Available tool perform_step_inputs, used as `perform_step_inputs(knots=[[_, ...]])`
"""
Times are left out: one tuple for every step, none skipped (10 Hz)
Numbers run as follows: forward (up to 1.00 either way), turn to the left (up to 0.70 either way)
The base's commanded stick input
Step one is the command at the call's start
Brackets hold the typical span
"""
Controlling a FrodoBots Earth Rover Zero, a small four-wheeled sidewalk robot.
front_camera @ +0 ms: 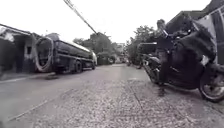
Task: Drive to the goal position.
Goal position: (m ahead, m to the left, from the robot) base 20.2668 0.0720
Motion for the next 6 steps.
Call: perform_step_inputs(knots=[[1.00, 0.00], [1.00, 0.00], [1.00, 0.00], [1.00, 0.00], [1.00, 0.00], [1.00, 0.00]])
